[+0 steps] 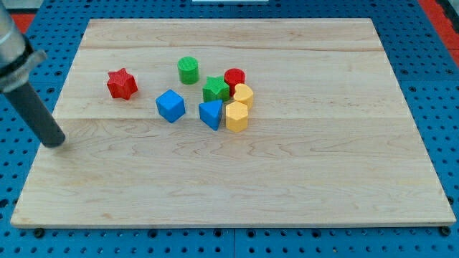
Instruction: Place the green circlered starblue cube in a row
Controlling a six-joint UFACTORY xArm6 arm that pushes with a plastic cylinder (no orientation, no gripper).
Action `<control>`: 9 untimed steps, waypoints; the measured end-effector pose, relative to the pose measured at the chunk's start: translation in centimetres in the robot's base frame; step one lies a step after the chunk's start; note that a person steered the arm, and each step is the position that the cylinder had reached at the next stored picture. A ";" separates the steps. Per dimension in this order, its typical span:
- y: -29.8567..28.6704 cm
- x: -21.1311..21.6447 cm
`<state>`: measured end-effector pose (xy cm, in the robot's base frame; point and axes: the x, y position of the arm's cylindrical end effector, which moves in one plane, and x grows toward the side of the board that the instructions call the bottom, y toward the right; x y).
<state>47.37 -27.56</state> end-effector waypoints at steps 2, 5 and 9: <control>6.4 -9.6; 12.1 -14.3; 19.3 -20.0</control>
<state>27.33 -8.29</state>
